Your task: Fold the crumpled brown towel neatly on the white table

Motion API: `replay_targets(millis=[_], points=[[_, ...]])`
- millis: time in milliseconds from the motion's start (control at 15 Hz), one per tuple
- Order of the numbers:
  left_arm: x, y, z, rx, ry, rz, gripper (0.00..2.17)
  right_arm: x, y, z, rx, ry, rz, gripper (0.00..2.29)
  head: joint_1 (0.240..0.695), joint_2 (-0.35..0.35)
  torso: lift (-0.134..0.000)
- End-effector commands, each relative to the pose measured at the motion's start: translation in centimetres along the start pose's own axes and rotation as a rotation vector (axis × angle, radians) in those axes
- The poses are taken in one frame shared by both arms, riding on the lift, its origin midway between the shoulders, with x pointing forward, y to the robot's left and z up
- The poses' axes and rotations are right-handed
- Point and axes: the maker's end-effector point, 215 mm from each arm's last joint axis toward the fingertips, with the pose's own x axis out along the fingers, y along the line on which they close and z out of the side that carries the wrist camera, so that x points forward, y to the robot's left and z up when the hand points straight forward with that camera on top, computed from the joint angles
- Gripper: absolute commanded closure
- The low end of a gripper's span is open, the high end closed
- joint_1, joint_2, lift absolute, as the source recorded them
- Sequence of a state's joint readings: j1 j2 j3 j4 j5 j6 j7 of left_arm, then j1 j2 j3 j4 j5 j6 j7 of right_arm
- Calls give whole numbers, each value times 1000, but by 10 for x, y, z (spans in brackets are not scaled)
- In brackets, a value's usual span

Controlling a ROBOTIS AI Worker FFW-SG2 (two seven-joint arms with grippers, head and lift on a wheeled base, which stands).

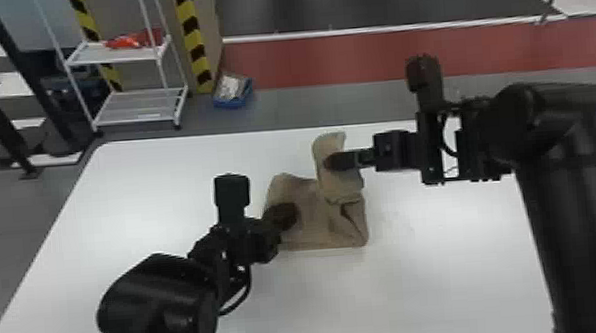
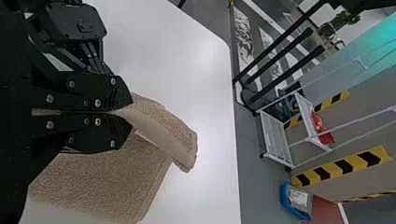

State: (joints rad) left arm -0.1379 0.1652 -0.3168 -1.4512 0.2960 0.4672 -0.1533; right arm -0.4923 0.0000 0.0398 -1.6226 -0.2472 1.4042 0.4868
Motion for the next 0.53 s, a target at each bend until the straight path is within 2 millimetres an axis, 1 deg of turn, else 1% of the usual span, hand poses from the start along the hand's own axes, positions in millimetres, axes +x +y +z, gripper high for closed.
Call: replay_targets(millis=[0,133,267,333,467], points=[[-2,0,1,-1,-4,0,2010,9,-3,-13,-10,40,-22,1598,695,29,-124],[-3,-2,-1,-3,-3,0,2010,16,-8,-20,-15,58,-43,1598,695,34,-124],[-5,-1,-1,-5,-6,1,2010,25,-8,-26,-27,69,-45,1595,695,35,-124],[-7,0,-4,-7,-3,3,2010,27,-8,-24,-34,60,-45,1595,695,36,-124],[-8,-4,-4,-8,-6,-4,2010,33,-4,-26,-54,57,-40,1595,695,44,-124]])
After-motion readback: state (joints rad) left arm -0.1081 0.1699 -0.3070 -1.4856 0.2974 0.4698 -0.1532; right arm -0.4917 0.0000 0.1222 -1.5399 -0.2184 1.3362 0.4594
